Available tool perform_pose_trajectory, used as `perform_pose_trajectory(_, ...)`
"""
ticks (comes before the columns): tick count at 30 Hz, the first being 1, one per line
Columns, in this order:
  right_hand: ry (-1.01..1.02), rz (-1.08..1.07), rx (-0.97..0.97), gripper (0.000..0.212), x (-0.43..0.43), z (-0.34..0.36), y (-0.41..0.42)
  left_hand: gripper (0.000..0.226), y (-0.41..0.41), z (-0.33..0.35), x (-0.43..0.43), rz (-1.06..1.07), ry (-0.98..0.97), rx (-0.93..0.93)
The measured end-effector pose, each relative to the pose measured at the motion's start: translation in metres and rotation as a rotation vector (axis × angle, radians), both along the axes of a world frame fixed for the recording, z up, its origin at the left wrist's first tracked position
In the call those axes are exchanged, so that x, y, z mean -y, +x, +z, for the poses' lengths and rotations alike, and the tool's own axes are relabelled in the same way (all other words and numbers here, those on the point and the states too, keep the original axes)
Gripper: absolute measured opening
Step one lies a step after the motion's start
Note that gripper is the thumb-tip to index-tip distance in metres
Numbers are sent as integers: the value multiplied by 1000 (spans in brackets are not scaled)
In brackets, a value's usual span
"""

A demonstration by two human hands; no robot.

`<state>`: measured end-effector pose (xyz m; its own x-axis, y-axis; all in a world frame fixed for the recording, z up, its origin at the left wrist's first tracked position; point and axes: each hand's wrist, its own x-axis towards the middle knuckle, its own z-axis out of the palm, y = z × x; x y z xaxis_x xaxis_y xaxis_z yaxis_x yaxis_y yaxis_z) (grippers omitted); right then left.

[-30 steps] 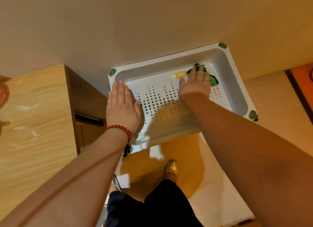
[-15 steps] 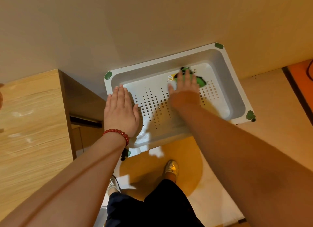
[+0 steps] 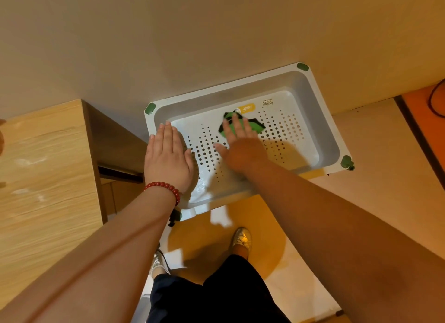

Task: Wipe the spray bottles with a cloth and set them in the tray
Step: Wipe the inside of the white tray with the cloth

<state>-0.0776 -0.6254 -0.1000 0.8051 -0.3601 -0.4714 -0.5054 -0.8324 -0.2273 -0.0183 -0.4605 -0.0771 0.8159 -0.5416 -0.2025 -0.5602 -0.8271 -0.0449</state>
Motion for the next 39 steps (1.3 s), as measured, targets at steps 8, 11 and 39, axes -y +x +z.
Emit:
perform_pose_trajectory(8,-90,-436,-71,76,13,4,-17,61,2,9,-7,-30,135,2)
perform_pose_trajectory(11,-84,-310,-33,75,-1,5,-19,62,1,10,-14,-13,161,-1)
perform_pose_trajectory(39,-216,212,203,63,-41,-14,-4,55,15,63,-69,71,-209,131)
